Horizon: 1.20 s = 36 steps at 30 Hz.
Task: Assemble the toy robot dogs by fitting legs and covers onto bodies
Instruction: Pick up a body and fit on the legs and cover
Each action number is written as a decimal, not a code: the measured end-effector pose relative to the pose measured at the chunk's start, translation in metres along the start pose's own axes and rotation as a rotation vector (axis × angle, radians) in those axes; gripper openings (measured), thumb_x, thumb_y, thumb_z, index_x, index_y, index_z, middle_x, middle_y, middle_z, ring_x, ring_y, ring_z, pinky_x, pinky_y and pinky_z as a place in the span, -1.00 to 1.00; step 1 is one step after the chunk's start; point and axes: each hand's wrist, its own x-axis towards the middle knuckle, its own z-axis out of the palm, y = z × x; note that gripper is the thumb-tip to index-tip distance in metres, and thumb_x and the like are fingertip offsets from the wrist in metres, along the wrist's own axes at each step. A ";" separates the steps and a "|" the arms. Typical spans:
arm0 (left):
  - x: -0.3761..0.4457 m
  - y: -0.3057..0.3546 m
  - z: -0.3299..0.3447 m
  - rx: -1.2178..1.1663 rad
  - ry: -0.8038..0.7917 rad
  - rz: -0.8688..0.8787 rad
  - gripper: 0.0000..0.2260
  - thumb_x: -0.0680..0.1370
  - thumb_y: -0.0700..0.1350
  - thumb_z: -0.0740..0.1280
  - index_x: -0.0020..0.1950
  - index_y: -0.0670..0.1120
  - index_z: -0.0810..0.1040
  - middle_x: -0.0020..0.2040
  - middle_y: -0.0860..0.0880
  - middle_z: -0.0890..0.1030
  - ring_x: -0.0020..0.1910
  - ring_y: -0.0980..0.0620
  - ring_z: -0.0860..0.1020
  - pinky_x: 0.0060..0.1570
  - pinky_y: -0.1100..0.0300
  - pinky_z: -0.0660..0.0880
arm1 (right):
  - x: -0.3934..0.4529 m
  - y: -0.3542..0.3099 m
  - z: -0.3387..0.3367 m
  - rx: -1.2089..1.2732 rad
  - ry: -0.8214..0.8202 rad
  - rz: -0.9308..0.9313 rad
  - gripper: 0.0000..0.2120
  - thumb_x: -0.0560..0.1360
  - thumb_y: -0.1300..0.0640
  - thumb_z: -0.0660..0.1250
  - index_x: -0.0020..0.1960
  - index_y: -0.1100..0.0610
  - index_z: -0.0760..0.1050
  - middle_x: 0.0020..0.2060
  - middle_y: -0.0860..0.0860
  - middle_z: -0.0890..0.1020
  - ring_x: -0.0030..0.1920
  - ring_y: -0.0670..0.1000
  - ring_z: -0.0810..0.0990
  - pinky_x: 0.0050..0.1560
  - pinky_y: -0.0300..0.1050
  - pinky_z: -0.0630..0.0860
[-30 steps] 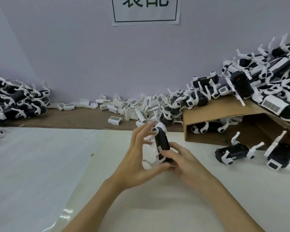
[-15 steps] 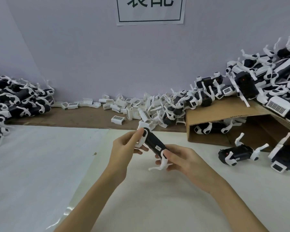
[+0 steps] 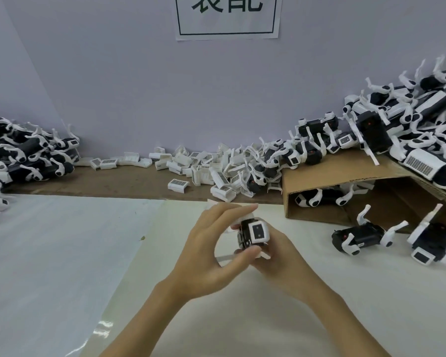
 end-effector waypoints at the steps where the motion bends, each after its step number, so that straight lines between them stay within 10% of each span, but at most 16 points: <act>1: 0.000 0.003 0.003 -0.033 0.020 -0.013 -0.57 0.65 0.16 0.40 0.44 -0.01 0.59 0.25 0.10 0.62 0.23 -0.12 0.60 0.20 -0.03 0.50 | 0.000 0.001 0.000 -0.026 0.014 -0.014 -0.55 0.54 0.37 0.47 0.32 -0.02 0.55 0.19 -0.09 0.65 0.18 0.02 0.64 0.13 -0.11 0.59; 7: 0.008 0.004 -0.003 -0.245 0.077 -0.356 -0.80 0.65 0.09 0.40 0.24 0.14 0.71 0.21 0.06 0.70 0.30 -0.08 0.57 0.30 0.05 0.47 | 0.001 -0.002 -0.001 -0.227 0.169 -0.097 -0.52 0.51 0.22 0.54 0.36 -0.06 0.53 0.23 -0.14 0.61 0.25 -0.04 0.60 0.24 -0.05 0.57; 12: 0.005 -0.002 -0.004 -0.245 0.289 -0.462 -0.54 0.67 0.28 0.07 0.13 0.08 0.70 0.03 0.03 0.72 0.11 -0.07 0.64 0.06 0.04 0.55 | -0.002 -0.003 0.009 -0.491 0.396 -0.189 -0.42 0.37 0.01 0.65 0.33 0.08 0.56 0.10 -0.10 0.56 0.17 -0.04 0.49 0.14 -0.38 0.42; 15: 0.004 0.000 0.005 -0.304 0.424 -0.449 -0.47 0.67 0.30 0.14 -0.09 -0.05 0.70 -0.20 -0.05 0.69 -0.22 -0.07 0.62 -0.24 0.19 0.51 | -0.006 -0.007 0.031 -0.586 0.359 -0.249 -0.42 0.39 -0.04 0.63 0.32 0.11 0.54 0.11 -0.07 0.53 0.17 -0.02 0.48 0.14 -0.22 0.52; 21: 0.008 -0.022 -0.018 -0.454 0.589 -0.590 -0.50 0.65 0.23 0.23 -0.31 -0.03 0.68 -0.23 -0.11 0.70 -0.24 -0.07 0.64 -0.21 0.10 0.49 | -0.008 -0.006 0.033 -0.386 0.122 -0.097 -0.28 0.38 -0.36 0.49 0.45 -0.21 0.34 0.21 -0.36 0.40 0.31 -0.14 0.38 0.22 -0.40 0.36; 26: 0.009 -0.035 -0.024 -0.425 0.449 -0.654 -0.44 0.67 0.30 0.14 -0.17 -0.05 0.72 -0.02 -0.09 0.78 -0.10 0.02 0.70 -0.25 0.12 0.43 | -0.005 -0.002 0.033 -0.347 0.182 -0.090 -0.40 0.40 -0.13 0.61 0.35 -0.20 0.42 0.20 -0.25 0.53 0.26 -0.12 0.47 0.16 -0.29 0.44; 30: 0.007 -0.035 -0.018 -0.828 0.429 -0.671 -0.36 0.70 0.29 0.08 -0.21 -0.08 0.75 0.29 -0.14 0.71 0.30 0.03 0.66 0.22 -0.09 0.43 | -0.001 0.000 0.028 -0.608 0.303 -0.349 -0.33 0.40 0.18 0.64 0.43 0.06 0.45 0.35 -0.13 0.50 0.41 -0.05 0.39 0.36 -0.14 0.44; 36: 0.004 -0.043 -0.022 -1.190 0.634 -0.753 -0.38 0.68 0.21 0.19 -0.40 -0.18 0.59 -0.14 -0.18 0.70 0.10 -0.12 0.72 0.14 0.07 0.52 | -0.002 -0.002 0.040 -0.790 0.318 -0.531 -0.30 0.44 0.10 0.58 0.50 0.09 0.39 0.39 -0.10 0.47 0.42 0.01 0.40 0.48 -0.21 0.34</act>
